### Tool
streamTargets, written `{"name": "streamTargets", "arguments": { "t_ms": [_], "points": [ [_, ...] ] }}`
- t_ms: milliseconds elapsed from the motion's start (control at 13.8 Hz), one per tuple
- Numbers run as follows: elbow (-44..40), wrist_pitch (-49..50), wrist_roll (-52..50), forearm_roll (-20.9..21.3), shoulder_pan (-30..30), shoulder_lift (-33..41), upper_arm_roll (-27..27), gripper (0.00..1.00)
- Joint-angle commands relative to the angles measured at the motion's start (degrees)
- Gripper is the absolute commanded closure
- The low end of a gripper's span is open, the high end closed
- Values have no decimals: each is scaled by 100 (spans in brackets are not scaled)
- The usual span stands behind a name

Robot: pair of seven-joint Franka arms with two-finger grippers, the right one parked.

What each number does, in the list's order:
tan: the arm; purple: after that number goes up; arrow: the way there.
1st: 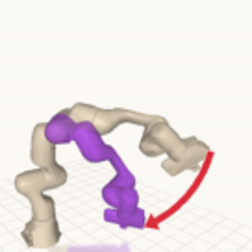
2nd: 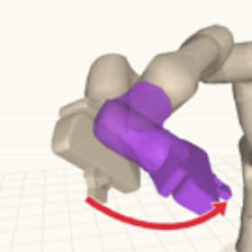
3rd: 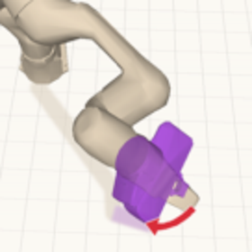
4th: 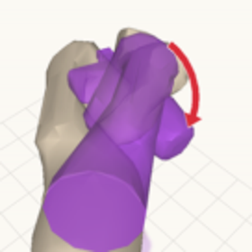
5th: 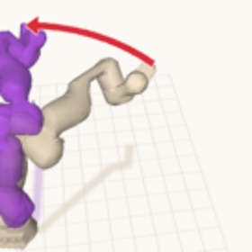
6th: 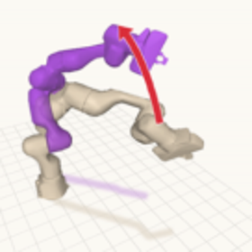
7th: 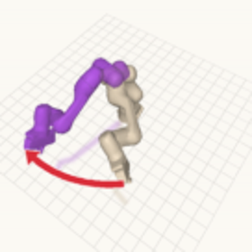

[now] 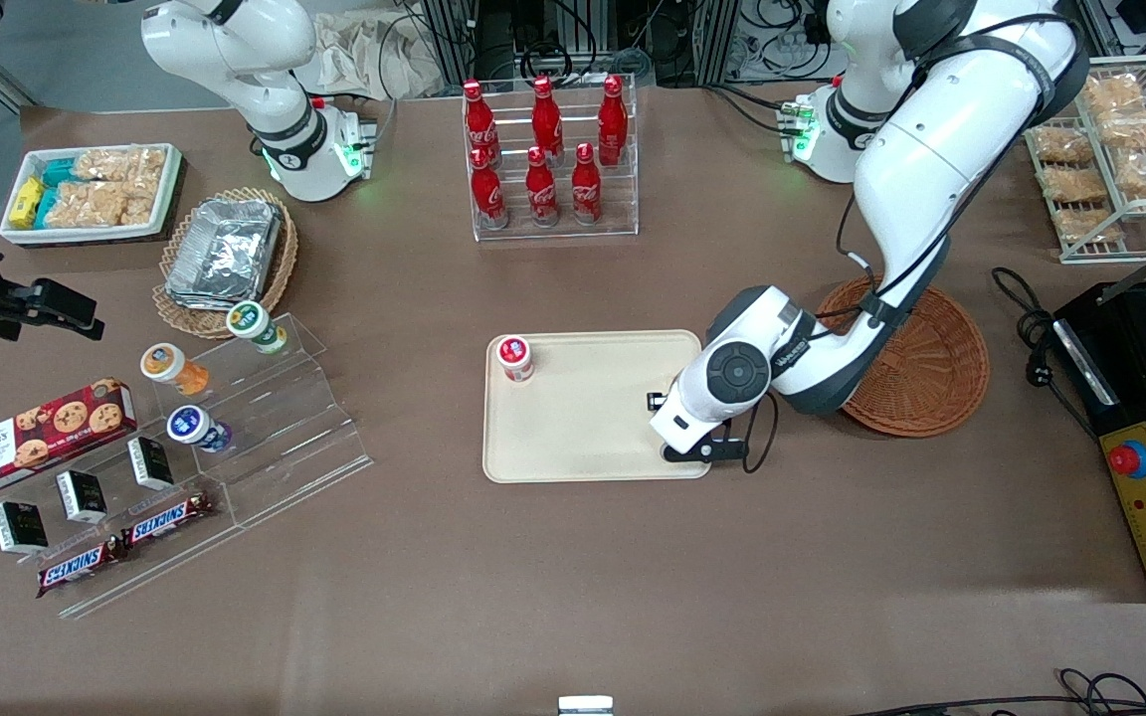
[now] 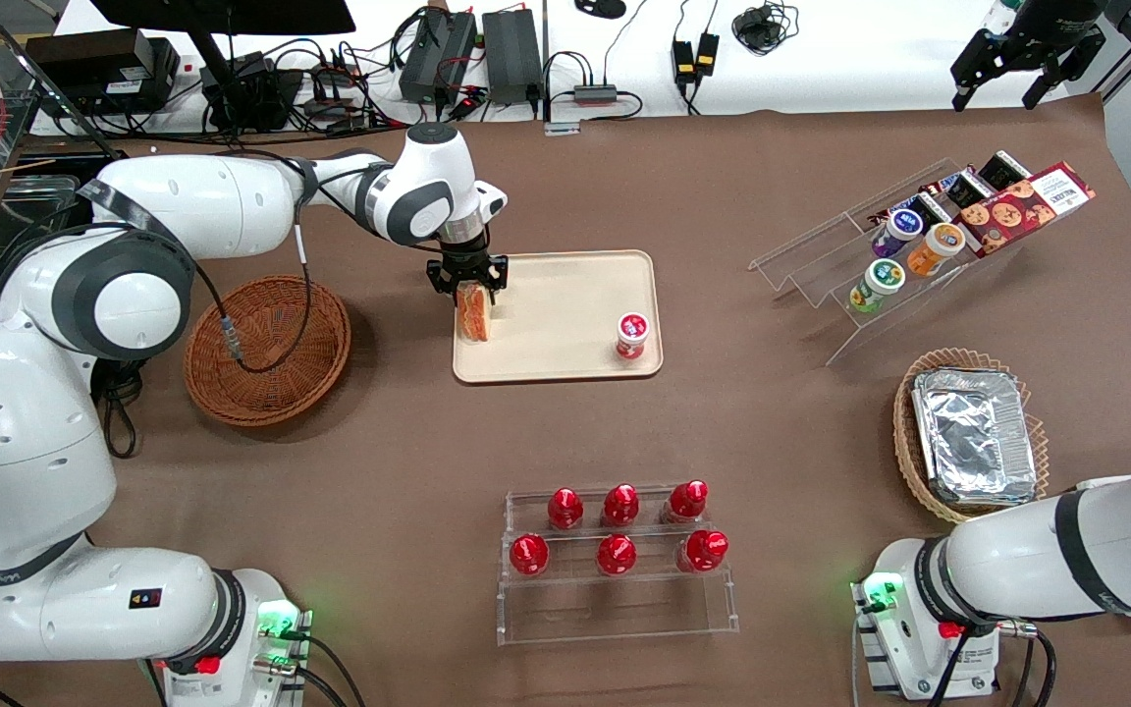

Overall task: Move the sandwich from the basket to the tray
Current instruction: 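Lower the sandwich onto the tray and open the left gripper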

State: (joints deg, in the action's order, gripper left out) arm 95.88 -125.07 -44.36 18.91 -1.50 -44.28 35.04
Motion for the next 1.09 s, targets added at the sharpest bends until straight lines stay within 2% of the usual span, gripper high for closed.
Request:
{"name": "streamTargets", "arguments": {
  "t_ms": [0, 217, 434, 724, 1013],
  "points": [
    [-227, 61, -73, 113, -88, -2, -50, 0],
    [-700, 832, -73, 105, -96, 77, 2, 0],
    [-1114, 1624, -3, 96, -70, 462, 143, 0],
    [-1177, 1828, 24, 25, 9, 1306, 134, 0],
    [-1186, 1828, 24, 17, 307, 1782, 117, 0]
  ]
}}
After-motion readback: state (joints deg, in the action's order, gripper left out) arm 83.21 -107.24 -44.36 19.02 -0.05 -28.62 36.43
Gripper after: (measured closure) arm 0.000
